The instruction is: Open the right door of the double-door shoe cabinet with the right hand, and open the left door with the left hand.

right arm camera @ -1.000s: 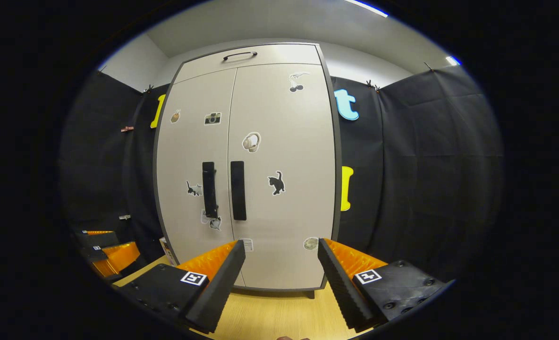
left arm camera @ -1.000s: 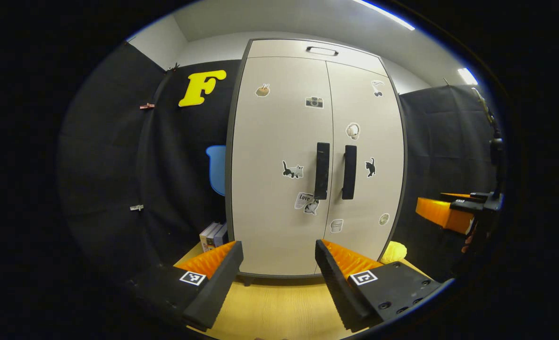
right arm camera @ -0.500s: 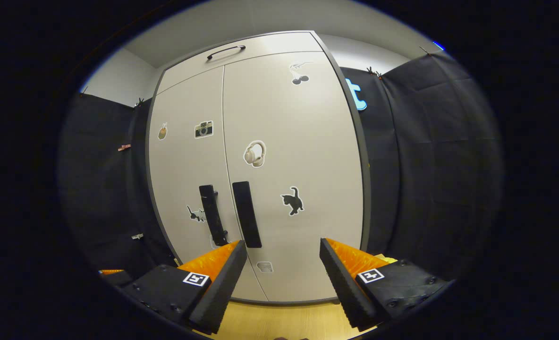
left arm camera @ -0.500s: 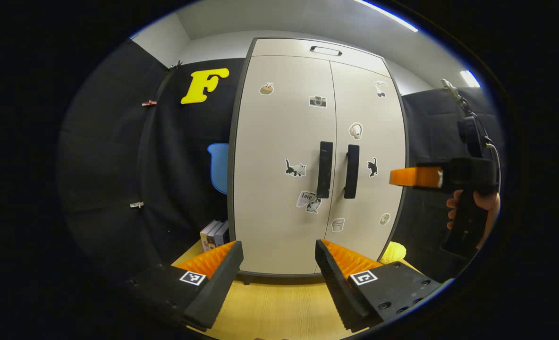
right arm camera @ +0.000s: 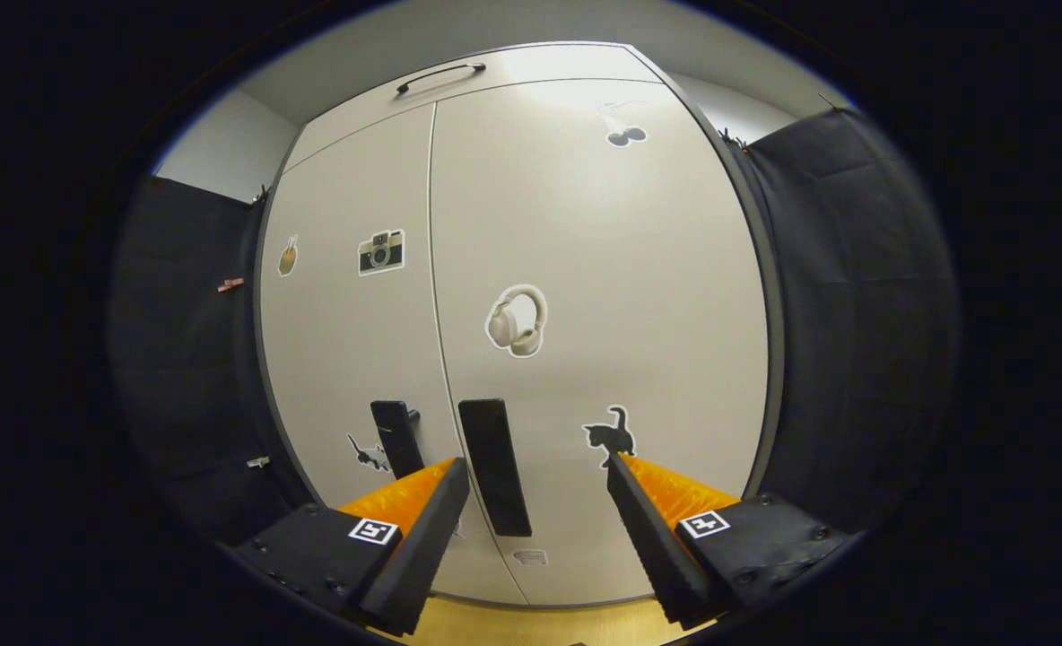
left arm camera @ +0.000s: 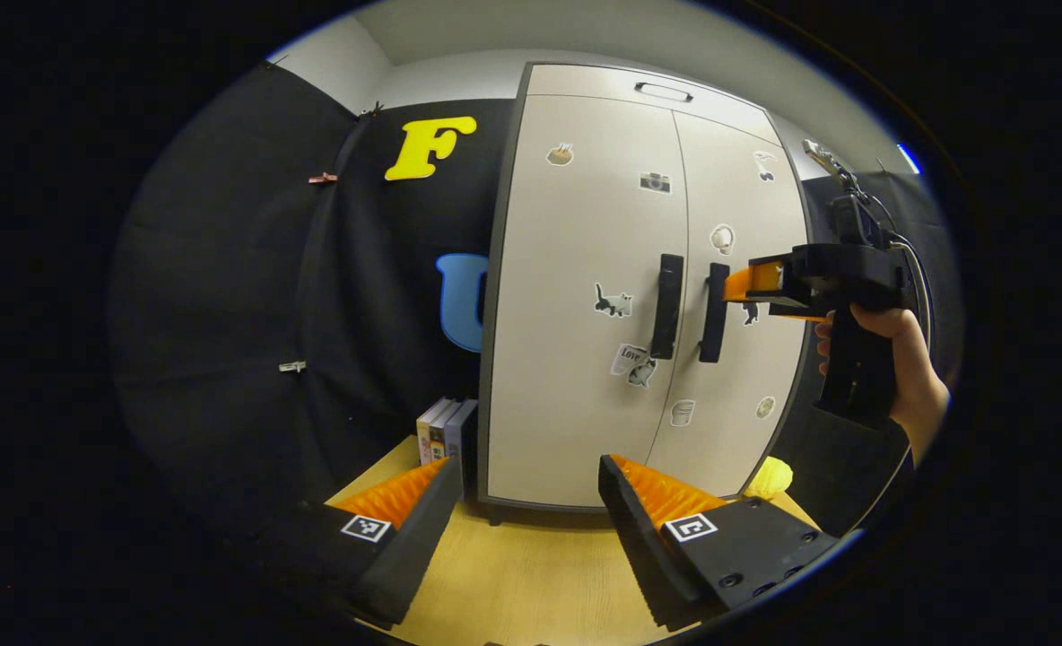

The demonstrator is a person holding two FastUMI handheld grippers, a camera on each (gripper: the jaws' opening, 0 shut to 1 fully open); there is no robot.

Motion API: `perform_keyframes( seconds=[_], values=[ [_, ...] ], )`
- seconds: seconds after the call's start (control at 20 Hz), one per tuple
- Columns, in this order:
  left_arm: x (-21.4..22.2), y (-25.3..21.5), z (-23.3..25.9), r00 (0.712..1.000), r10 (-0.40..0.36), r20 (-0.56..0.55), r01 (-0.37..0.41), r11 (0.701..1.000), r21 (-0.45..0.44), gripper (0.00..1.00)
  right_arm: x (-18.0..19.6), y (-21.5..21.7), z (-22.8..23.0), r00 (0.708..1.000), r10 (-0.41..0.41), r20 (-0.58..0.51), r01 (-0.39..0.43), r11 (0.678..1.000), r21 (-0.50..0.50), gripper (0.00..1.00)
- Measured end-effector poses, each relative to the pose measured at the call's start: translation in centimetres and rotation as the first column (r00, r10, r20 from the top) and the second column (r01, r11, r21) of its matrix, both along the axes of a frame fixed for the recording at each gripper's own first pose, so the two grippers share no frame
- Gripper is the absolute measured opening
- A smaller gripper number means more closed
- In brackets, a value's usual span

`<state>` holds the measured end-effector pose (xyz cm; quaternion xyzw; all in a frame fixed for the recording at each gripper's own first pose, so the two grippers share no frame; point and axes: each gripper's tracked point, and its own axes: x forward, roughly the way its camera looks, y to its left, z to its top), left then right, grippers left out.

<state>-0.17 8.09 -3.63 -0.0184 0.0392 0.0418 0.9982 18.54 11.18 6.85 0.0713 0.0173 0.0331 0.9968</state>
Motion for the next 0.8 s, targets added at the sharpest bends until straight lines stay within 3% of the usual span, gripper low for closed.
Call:
perform_keyframes(
  seconds=[0.45,0.5,0.65,0.8],
  values=[
    [-1.0,3.0,-0.9,0.997,0.068,-0.021,-0.068,0.998,-0.007,0.95,4.2,1.6,-3.8,0.996,-0.024,-0.090,0.017,0.997,-0.077,0.96],
    [-1.1,3.2,-1.0,0.997,0.071,-0.021,-0.071,0.997,-0.008,0.95,4.5,1.4,-3.9,0.995,-0.033,-0.092,0.027,0.997,-0.073,0.87],
    [-1.2,3.5,-1.2,0.997,0.076,-0.024,-0.076,0.997,-0.006,0.95,4.7,1.8,-3.6,0.996,-0.023,-0.082,0.019,0.998,-0.053,0.78],
    [-1.4,3.7,-1.4,0.997,0.077,-0.025,-0.077,0.997,0.004,0.95,4.7,3.2,-3.6,0.998,0.018,-0.065,-0.023,0.997,-0.079,0.60]
  ],
)
